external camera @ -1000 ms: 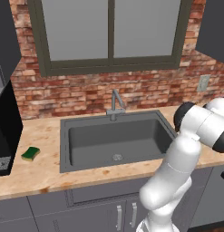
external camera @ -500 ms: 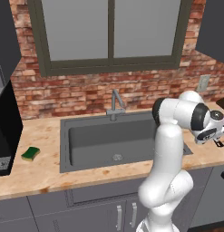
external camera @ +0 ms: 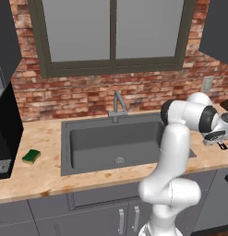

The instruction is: Pick the pan and sponge and place them into the sink. Then turn on the water.

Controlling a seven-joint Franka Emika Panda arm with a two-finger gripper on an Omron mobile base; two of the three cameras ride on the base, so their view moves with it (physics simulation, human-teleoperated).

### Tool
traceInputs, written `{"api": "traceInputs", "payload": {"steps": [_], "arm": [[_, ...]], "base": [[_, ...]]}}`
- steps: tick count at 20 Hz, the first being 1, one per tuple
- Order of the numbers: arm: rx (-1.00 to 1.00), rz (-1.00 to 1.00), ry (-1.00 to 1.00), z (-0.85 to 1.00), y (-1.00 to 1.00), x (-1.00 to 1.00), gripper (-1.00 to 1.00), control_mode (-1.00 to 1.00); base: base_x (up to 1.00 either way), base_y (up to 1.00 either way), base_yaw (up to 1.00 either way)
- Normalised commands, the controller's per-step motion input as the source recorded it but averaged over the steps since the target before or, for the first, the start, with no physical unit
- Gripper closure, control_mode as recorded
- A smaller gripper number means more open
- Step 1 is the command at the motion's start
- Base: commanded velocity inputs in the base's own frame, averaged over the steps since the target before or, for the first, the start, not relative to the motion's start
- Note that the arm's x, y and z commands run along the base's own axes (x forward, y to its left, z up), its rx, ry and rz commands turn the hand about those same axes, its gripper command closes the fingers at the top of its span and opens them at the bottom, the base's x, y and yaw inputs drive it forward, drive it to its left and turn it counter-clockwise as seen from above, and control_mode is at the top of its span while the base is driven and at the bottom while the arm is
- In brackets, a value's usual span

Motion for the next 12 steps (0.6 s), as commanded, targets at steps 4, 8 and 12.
{"api": "traceInputs", "payload": {"steps": [4,8,12], "arm": [[0.00,0.00,0.00,-0.02,-0.33,0.19,-1.00,-1.00],[0.00,0.00,0.00,-0.09,-0.28,0.18,-1.00,-1.00],[0.01,0.00,0.00,-0.26,-0.19,0.21,1.00,-1.00]], "base": [[0.00,0.00,0.00],[0.00,0.00,0.00],[0.00,0.00,0.00]]}}
